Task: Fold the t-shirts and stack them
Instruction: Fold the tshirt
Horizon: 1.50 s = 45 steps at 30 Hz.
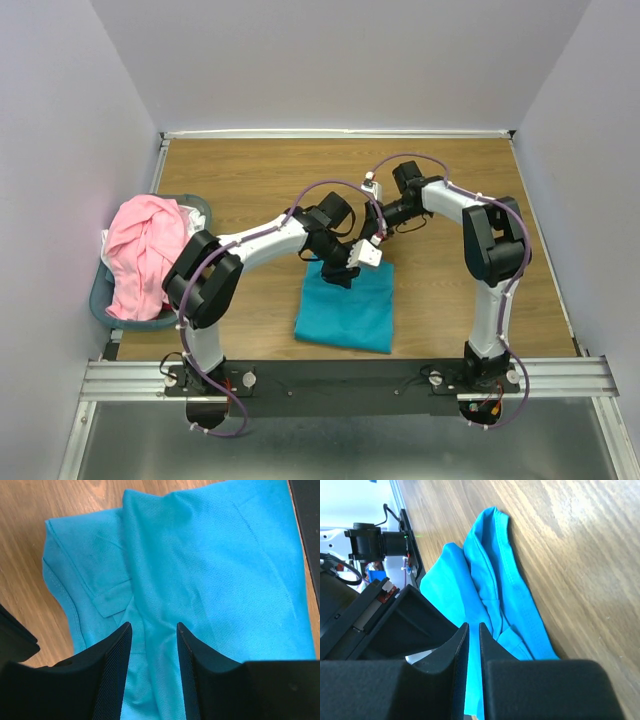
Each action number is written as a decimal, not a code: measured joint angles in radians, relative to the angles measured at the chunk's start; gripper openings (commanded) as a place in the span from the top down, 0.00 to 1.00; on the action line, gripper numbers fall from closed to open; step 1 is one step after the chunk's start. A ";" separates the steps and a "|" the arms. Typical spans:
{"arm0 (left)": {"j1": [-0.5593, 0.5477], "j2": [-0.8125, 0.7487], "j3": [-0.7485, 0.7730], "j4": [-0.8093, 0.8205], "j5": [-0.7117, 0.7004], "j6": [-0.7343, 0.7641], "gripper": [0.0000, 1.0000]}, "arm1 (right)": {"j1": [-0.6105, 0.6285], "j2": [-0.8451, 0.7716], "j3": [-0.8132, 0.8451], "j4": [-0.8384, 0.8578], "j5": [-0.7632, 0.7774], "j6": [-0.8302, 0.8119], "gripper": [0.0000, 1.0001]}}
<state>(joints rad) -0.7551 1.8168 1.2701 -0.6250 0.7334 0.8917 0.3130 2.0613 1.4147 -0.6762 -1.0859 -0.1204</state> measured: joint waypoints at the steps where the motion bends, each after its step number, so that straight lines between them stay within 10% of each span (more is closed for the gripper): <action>1: 0.000 0.000 0.000 0.000 -0.002 0.000 0.51 | 0.000 0.000 0.000 0.000 0.000 0.000 0.80; 14: 0.000 0.102 0.008 -0.002 -0.018 0.002 0.55 | 0.000 0.027 0.004 0.001 0.000 0.000 0.80; 26: 0.000 0.123 0.013 -0.018 -0.018 0.018 1.00 | 0.053 0.055 0.003 0.001 -0.001 -0.002 0.85; 45: -0.013 0.035 0.070 -0.079 -0.053 -0.002 1.00 | 0.079 0.159 -0.071 -0.006 -0.026 -0.072 0.87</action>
<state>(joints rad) -0.7681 1.8519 1.3399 -0.7040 0.6804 0.8902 0.3916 2.2204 1.3437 -0.6819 -1.1114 -0.1921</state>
